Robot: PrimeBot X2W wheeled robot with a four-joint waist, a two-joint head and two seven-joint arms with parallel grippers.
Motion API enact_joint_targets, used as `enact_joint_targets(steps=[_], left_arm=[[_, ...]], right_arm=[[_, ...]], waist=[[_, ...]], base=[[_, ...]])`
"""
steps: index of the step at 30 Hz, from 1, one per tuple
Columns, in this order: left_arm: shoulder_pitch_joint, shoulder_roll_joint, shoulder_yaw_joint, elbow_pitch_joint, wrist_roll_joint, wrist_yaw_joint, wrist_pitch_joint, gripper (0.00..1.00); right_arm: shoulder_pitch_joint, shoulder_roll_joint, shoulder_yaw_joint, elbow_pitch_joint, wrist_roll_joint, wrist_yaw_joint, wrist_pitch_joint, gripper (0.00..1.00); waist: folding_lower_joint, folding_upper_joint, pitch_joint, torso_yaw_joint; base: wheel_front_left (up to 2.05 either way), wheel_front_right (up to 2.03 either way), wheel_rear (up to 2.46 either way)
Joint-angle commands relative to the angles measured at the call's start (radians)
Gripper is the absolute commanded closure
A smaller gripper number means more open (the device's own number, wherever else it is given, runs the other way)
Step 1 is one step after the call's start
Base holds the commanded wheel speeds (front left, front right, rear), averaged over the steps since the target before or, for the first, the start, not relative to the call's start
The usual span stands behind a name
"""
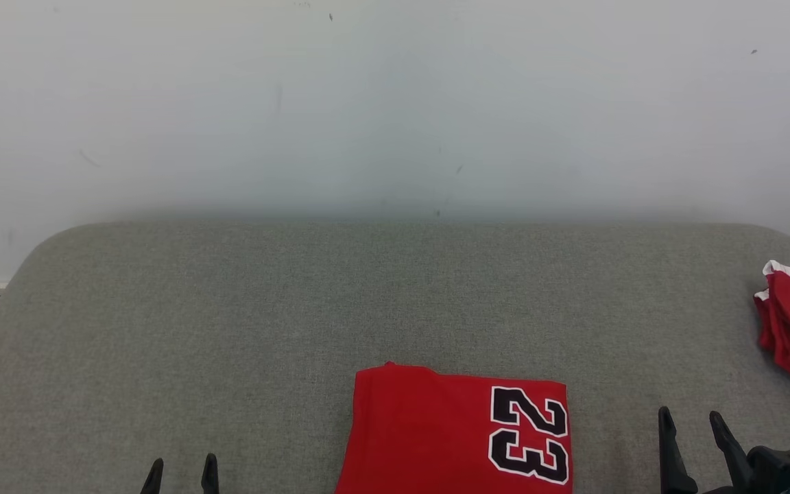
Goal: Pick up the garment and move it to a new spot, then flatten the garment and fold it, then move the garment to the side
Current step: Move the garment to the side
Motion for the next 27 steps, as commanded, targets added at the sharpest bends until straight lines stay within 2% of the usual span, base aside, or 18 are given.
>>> enact_joint_targets(steps=[1, 5, 7, 11, 12, 16, 19, 27], left_arm=[[0.000, 0.001, 0.003, 0.002, 0.005, -0.007, -0.003, 0.00], [-0.002, 0.000, 0.003, 0.005, 0.000, -0.005, -0.003, 0.00], [-0.003, 0.000, 0.003, 0.006, -0.002, -0.005, -0.003, 0.00], [-0.001, 0.001, 0.006, 0.003, -0.008, -0.005, -0.003, 0.00], [0.000, 0.001, 0.006, 0.002, -0.010, -0.005, -0.003, 0.00], [-0.003, 0.000, 0.003, -0.006, -0.013, -0.004, -0.003, 0.00], [-0.013, -0.001, -0.009, -0.007, -0.015, -0.004, -0.003, 0.00], [-0.034, 0.014, -0.047, -0.014, -0.020, -0.005, -0.003, 0.00]], right_arm=[[-0.001, 0.000, -0.001, -0.002, 0.001, 0.002, 0.005, 0.00], [-0.008, 0.000, 0.021, -0.010, 0.032, 0.002, 0.019, 0.00], [-0.008, 0.001, 0.056, -0.021, 0.075, 0.002, 0.069, 0.00], [0.008, -0.002, 0.104, -0.084, 0.164, 0.002, 0.341, 0.00], [0.013, -0.002, 0.128, -0.124, 0.131, 0.002, 0.422, 0.00], [0.007, -0.001, 0.131, -0.280, 0.118, 0.002, 0.677, 0.00], [-0.001, -0.001, 0.102, -0.299, 0.092, 0.002, 0.831, 0.00], [-0.078, -0.001, 0.088, -0.200, 0.074, 0.002, 0.922, 0.00]], waist=[[0.0000, 0.0001, 0.001, 0.001], [0.0000, 0.0001, 0.004, 0.003], [0.0000, 0.0001, 0.005, 0.004], [0.0000, 0.0001, 0.009, 0.005], [0.0000, 0.0001, 0.011, 0.005], [0.0000, 0.0001, 0.024, 0.009], [0.0000, 0.0001, 0.037, 0.022], [0.0000, 0.0001, 0.078, 0.090]], base=[[0.00, 0.00, 0.00], [0.00, 0.00, 0.00], [0.00, 0.00, 0.00], [0.00, 0.00, 0.00], [0.00, 0.00, 0.00], [0.00, 0.00, 0.00], [0.00, 0.00, 0.00], [0.00, 0.00, 0.00]])
